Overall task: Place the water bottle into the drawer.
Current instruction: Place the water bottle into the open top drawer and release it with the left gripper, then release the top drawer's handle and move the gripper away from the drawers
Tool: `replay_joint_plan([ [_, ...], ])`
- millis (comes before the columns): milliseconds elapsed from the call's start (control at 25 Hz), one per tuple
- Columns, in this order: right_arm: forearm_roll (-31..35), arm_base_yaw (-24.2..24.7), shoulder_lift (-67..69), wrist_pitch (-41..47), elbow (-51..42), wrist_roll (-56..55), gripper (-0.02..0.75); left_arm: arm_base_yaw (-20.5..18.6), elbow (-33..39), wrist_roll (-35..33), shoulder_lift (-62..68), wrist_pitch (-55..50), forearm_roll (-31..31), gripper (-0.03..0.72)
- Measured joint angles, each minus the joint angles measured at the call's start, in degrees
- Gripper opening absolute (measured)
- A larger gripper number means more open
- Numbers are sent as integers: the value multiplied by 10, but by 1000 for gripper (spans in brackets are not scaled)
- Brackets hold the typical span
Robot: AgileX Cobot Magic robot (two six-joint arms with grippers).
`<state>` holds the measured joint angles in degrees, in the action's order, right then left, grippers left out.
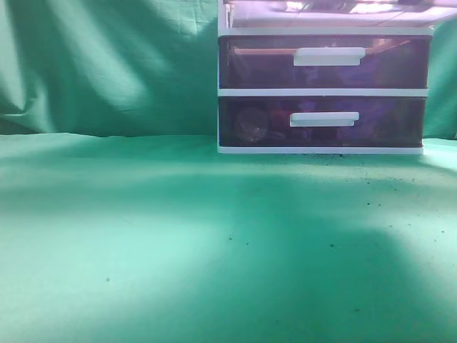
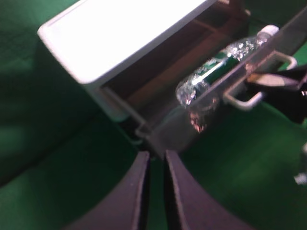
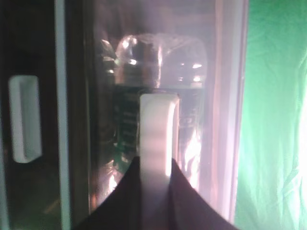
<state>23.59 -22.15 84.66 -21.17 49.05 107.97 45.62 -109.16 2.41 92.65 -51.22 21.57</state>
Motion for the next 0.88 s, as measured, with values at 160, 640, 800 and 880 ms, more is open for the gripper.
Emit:
replay_joint_plan([
  [160,-11,19,71,-4,67,8,85,0,-2,21,-69,-133,-3,66],
  [640,-17,31,213,-12,243,11,85,0,12,22,-139,-219,-48,66],
  [800,-18,32,220,-8,254,10,85,0,61,22,-143,-201,-48,66],
  [880,-19,32,220,9,256,6,165,0,79,22,-145,-188,-48,66],
])
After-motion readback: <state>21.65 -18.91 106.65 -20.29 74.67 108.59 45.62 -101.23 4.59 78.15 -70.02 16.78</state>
